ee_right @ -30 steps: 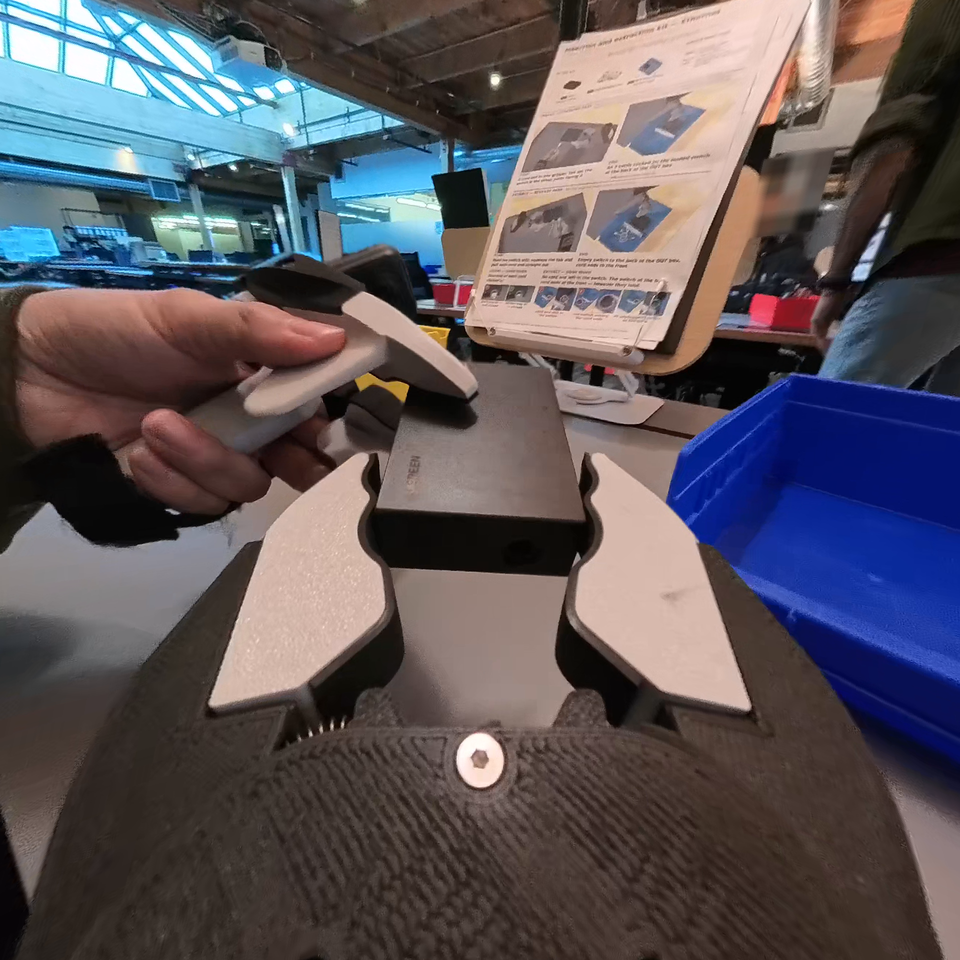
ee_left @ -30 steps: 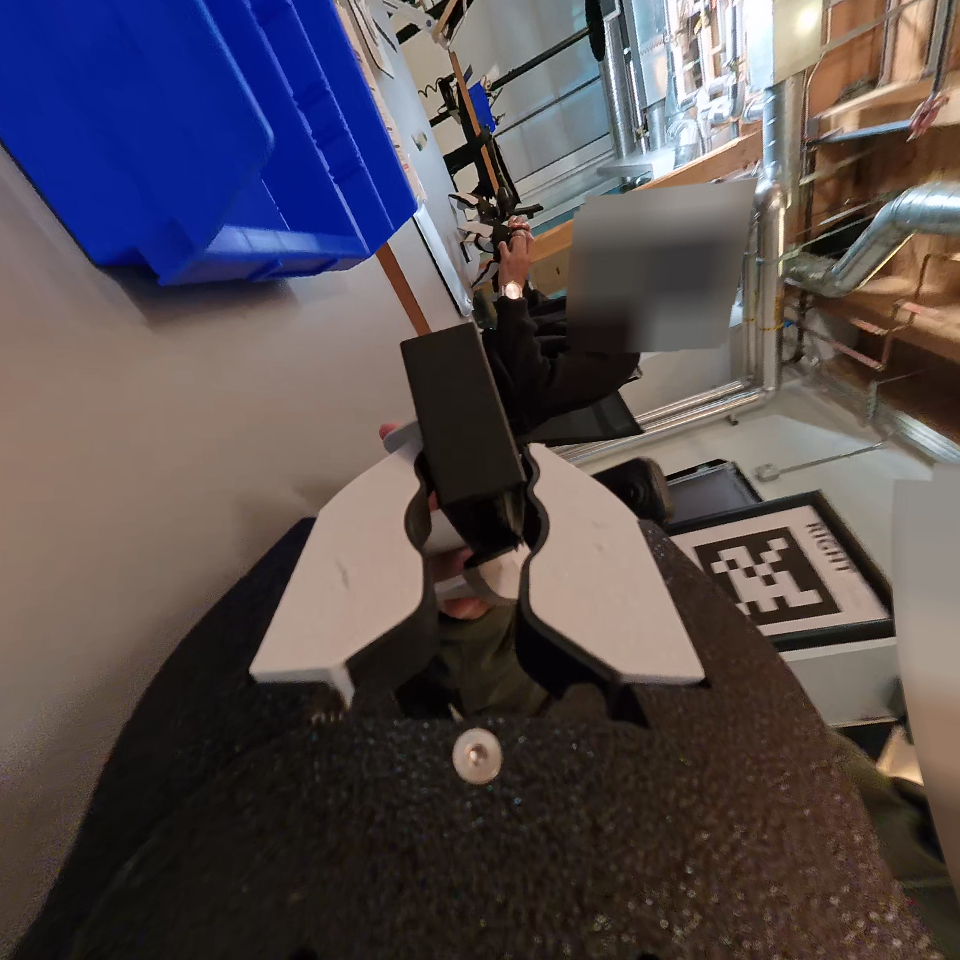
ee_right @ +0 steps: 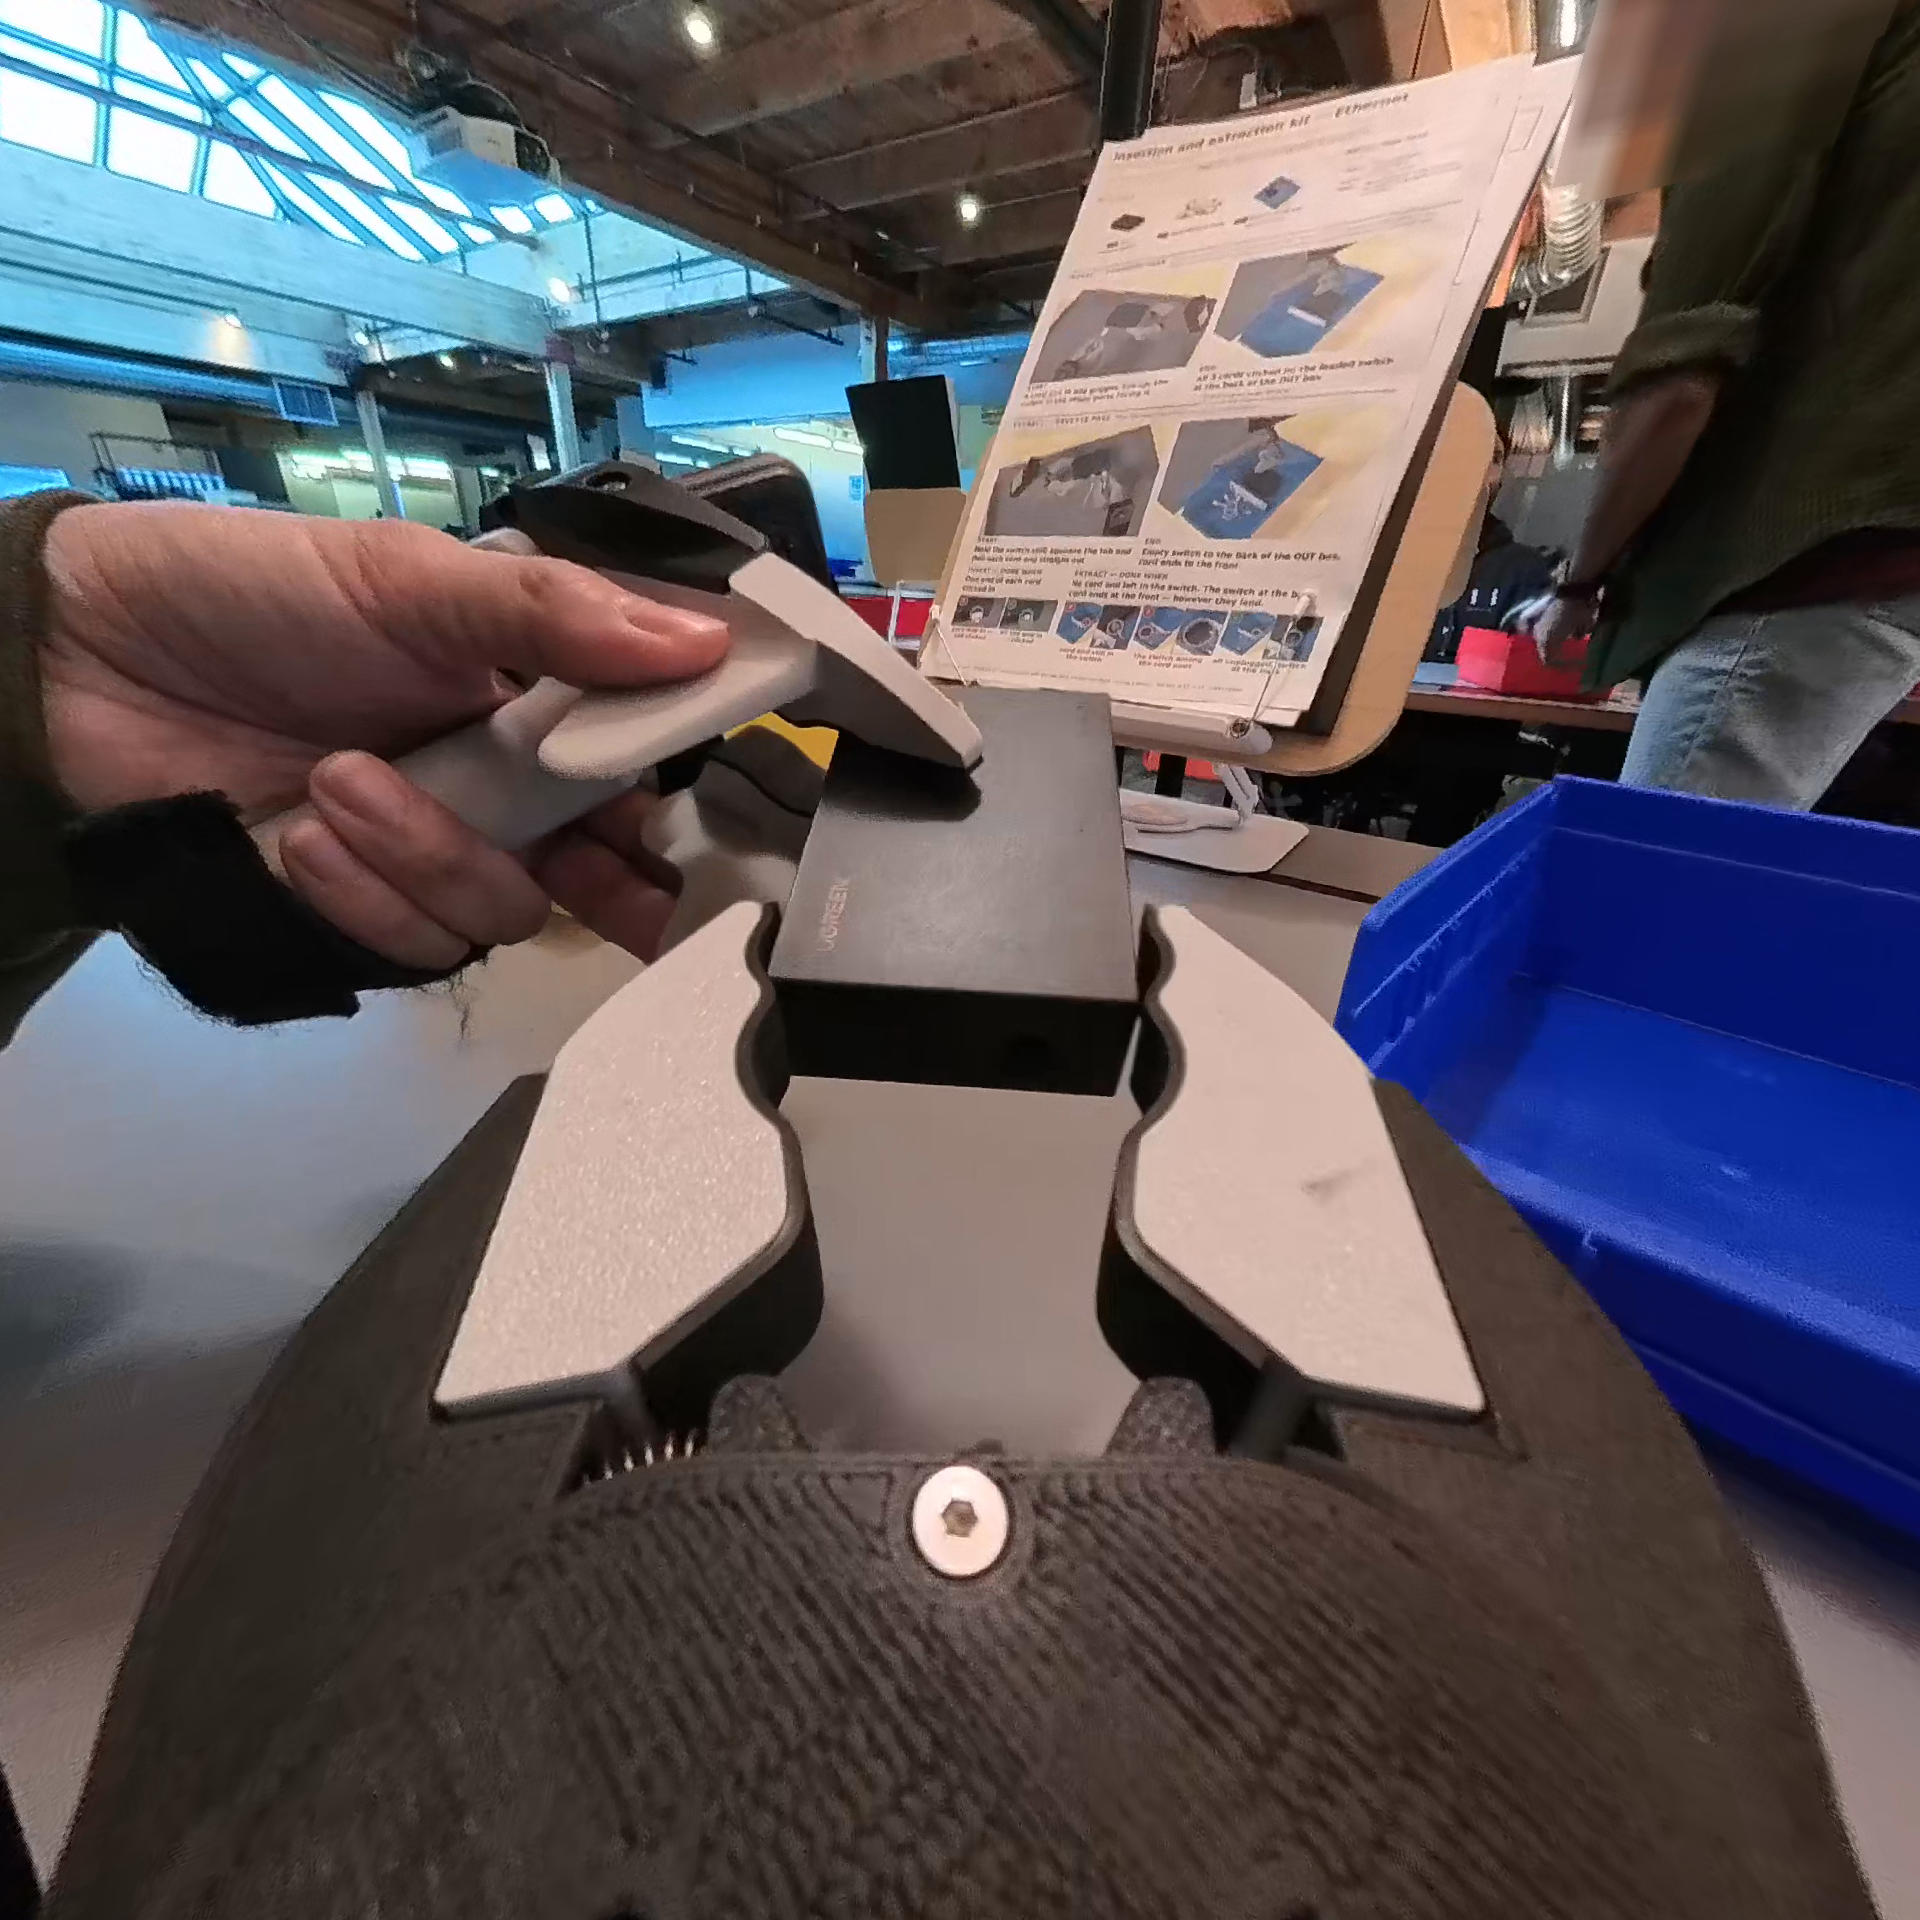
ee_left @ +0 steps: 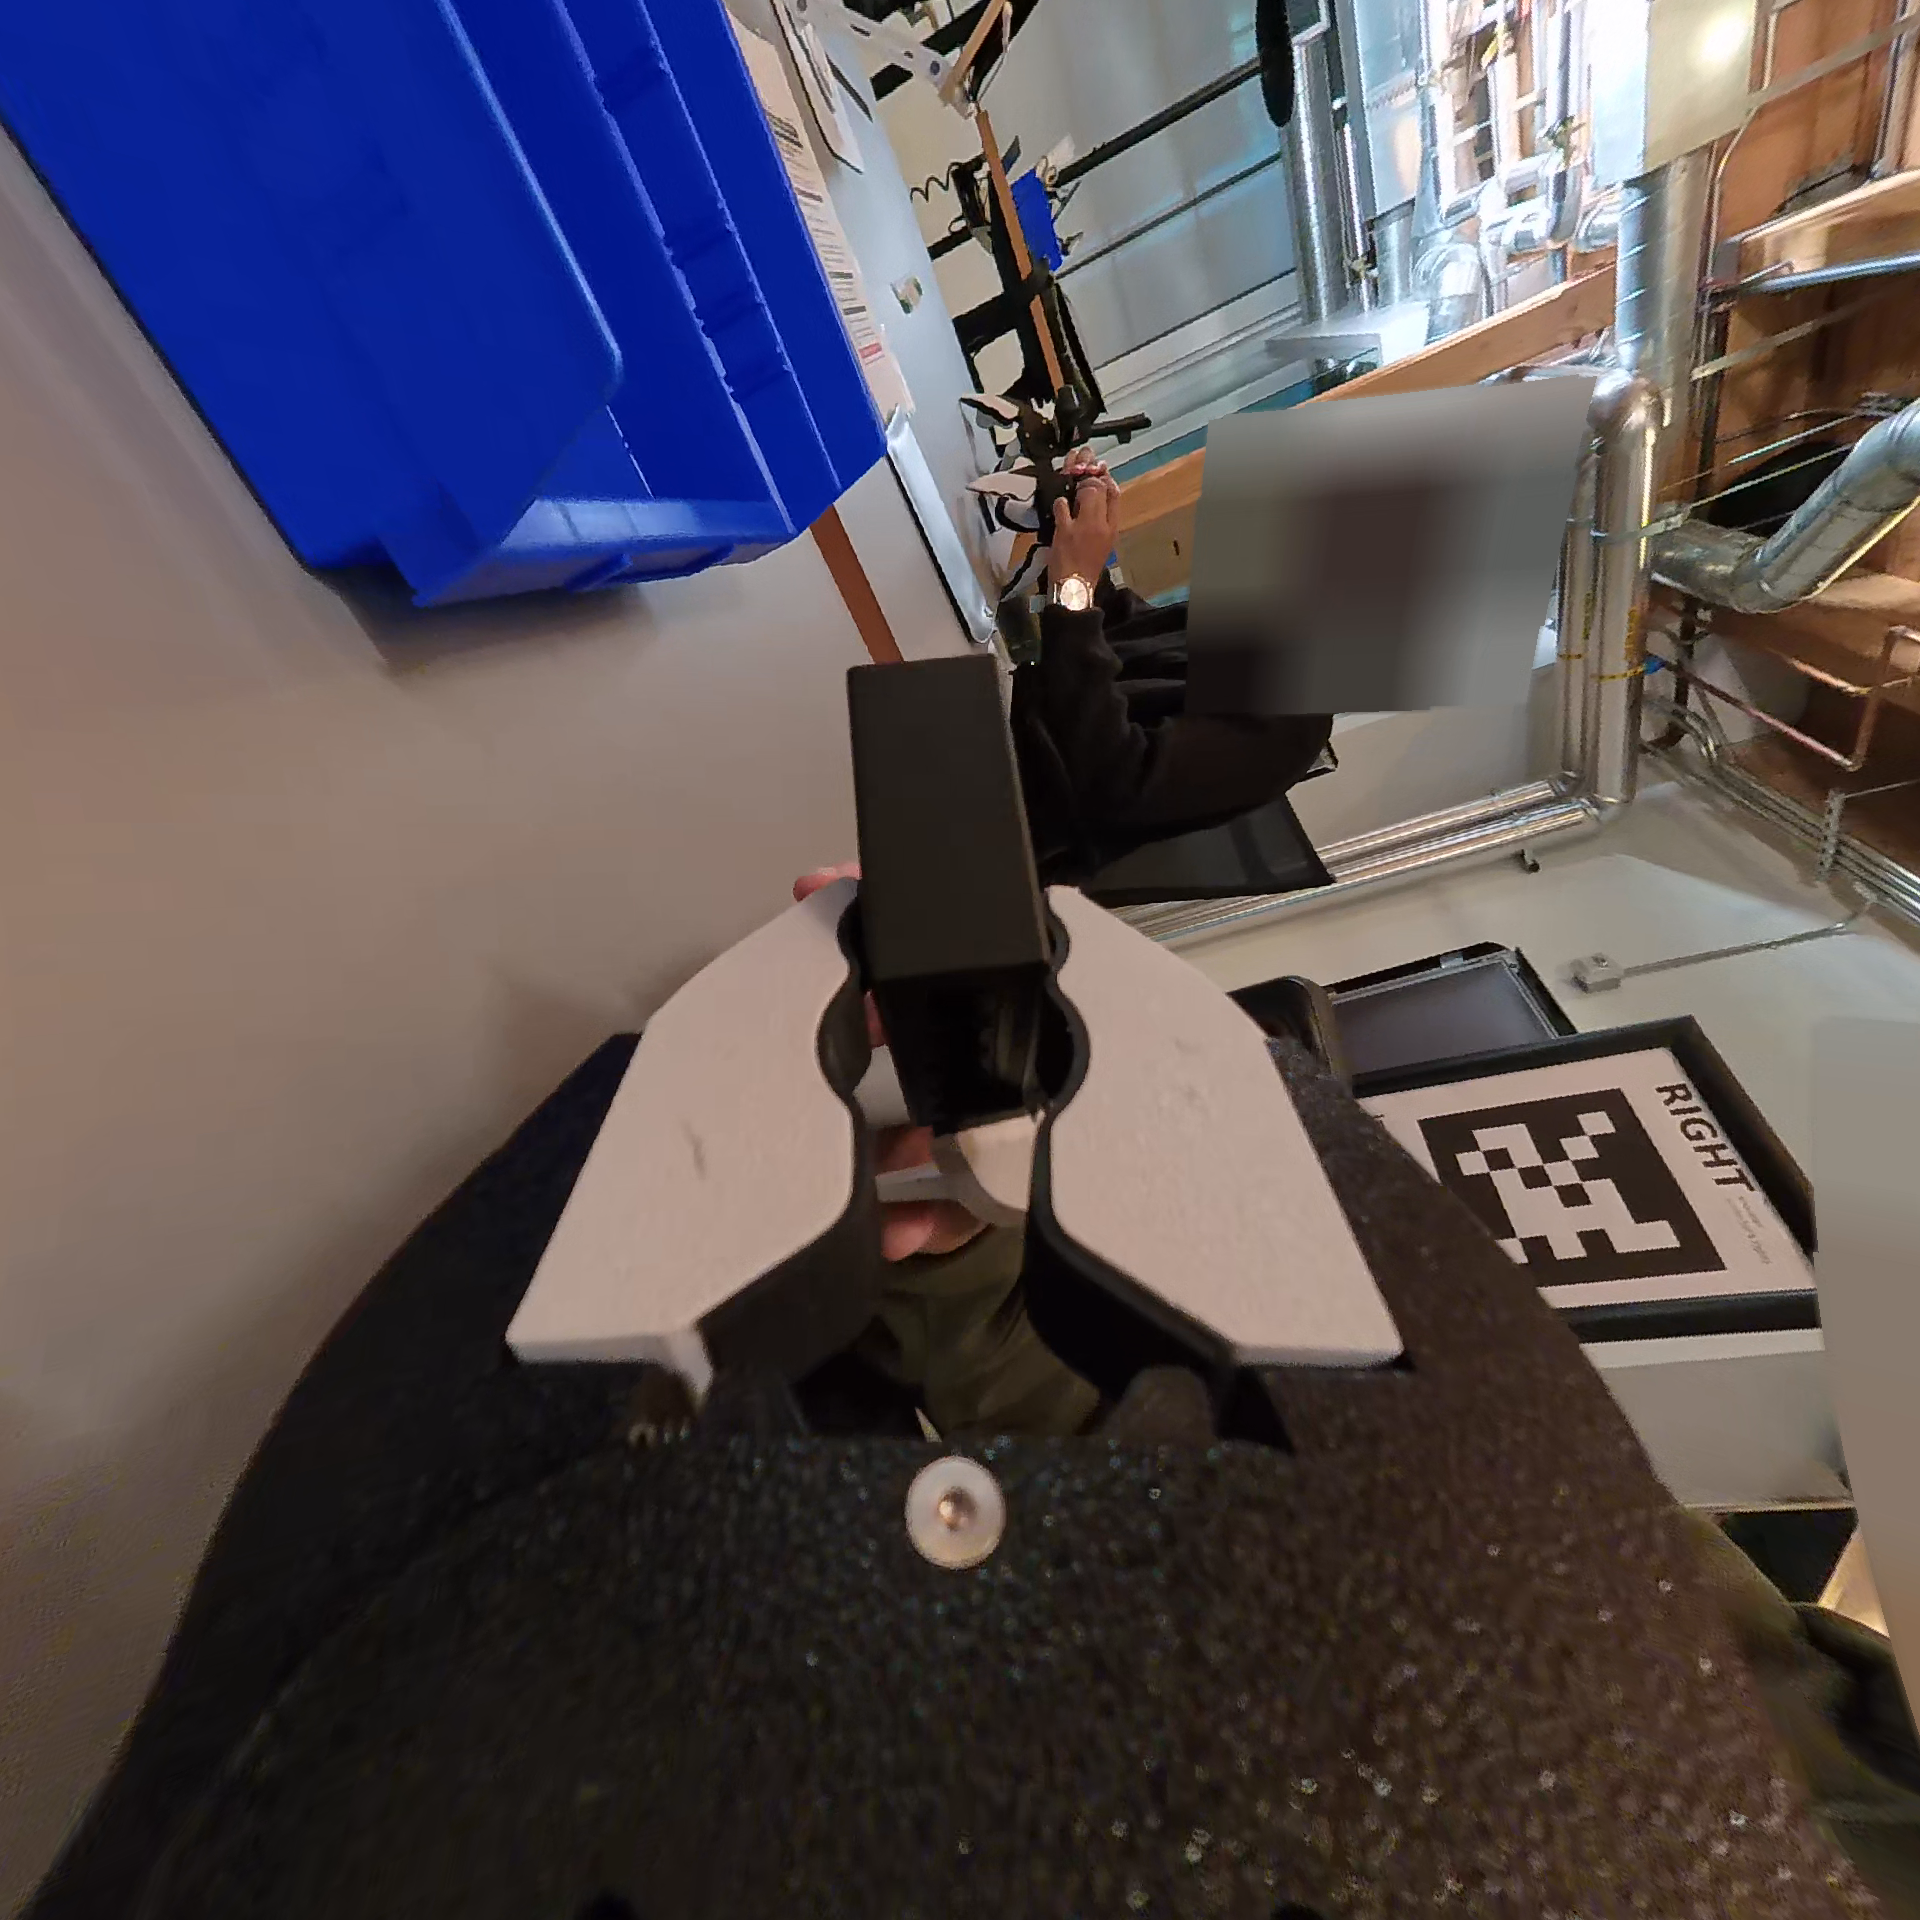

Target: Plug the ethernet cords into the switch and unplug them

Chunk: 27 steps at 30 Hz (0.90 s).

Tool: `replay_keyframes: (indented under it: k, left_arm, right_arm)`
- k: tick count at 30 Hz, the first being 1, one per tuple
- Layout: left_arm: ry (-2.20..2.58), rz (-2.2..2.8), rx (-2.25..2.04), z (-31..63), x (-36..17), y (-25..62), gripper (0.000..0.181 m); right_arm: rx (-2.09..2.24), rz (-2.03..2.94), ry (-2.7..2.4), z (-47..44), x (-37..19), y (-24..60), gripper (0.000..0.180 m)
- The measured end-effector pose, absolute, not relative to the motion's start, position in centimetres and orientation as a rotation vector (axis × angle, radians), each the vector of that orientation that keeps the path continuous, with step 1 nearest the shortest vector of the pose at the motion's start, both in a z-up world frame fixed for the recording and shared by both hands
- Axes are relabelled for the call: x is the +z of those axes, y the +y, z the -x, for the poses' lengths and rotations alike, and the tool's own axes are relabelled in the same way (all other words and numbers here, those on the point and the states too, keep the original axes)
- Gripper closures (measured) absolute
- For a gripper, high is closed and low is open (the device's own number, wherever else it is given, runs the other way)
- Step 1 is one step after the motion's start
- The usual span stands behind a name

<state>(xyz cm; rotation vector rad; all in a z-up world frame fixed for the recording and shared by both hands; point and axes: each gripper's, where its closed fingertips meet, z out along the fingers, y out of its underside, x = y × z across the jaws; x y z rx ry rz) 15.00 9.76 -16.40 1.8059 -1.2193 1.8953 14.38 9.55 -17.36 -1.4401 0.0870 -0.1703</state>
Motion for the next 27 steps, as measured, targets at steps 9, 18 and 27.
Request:
replay_keyframes:
  k: [9,18,27]
  left_arm:
    - [-1.257,-1.816,1.889,-15.2,-16.4,9.6,0.153]
    - [-1.356,-1.742,1.960,-15.2,-15.7,9.1,0.149]
    - [-1.372,-1.755,2.125,-15.0,-14.0,11.4,0.142]
  right_arm:
    - [-0.211,1.482,0.090,-14.4,-17.7,9.8,0.111]
    - [-0.096,1.421,0.127,-14.3,-17.2,9.4,0.112]
    - [-0.017,1.371,0.226,-16.5,-17.2,8.2,0.112]
